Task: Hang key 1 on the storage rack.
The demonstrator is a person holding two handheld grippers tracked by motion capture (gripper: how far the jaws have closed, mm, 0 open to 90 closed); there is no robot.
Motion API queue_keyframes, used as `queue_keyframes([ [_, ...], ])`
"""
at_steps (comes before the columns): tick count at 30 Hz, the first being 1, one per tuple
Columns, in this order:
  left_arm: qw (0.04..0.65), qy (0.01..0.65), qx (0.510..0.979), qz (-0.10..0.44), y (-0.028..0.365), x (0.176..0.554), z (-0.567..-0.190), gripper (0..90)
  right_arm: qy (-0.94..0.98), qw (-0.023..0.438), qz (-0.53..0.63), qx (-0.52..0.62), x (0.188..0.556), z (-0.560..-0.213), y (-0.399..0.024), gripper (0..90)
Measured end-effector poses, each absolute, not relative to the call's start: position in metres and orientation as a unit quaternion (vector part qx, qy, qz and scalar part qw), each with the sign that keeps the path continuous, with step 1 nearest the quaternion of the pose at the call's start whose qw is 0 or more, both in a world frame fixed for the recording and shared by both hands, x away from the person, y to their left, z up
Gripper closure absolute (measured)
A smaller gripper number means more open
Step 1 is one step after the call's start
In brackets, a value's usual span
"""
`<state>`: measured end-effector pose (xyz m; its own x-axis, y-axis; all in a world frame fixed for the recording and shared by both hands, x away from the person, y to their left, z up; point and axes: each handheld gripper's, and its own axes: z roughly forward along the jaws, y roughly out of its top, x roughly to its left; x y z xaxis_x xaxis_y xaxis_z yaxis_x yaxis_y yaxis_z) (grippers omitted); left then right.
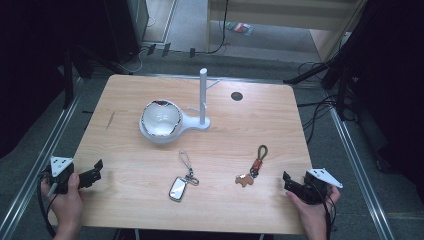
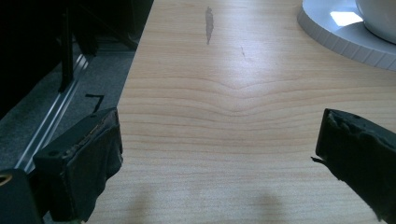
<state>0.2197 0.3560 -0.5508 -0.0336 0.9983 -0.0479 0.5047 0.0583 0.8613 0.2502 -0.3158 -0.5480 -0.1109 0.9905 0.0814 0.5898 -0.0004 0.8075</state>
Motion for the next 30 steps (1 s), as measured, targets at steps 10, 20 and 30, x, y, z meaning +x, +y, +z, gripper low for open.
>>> queue_keyframes([
  [10, 0.367, 0.633, 0.591, 0.339, 0.356, 0.221, -0.551, 0.9, 0.671, 0.275, 0.358, 0.588, 0.246, -0.543, -0.306, 24.8],
  [20, 0.375, 0.631, 0.59, 0.336, 0.357, 0.219, -0.551, 0.9, 0.7, 0.279, 0.324, 0.571, 0.247, -0.524, -0.294, 30.0],
  [30, 0.376, 0.631, 0.589, 0.336, 0.357, 0.219, -0.551, 0.9, 0.719, 0.217, 0.308, 0.584, 0.261, -0.505, -0.281, 36.8],
])
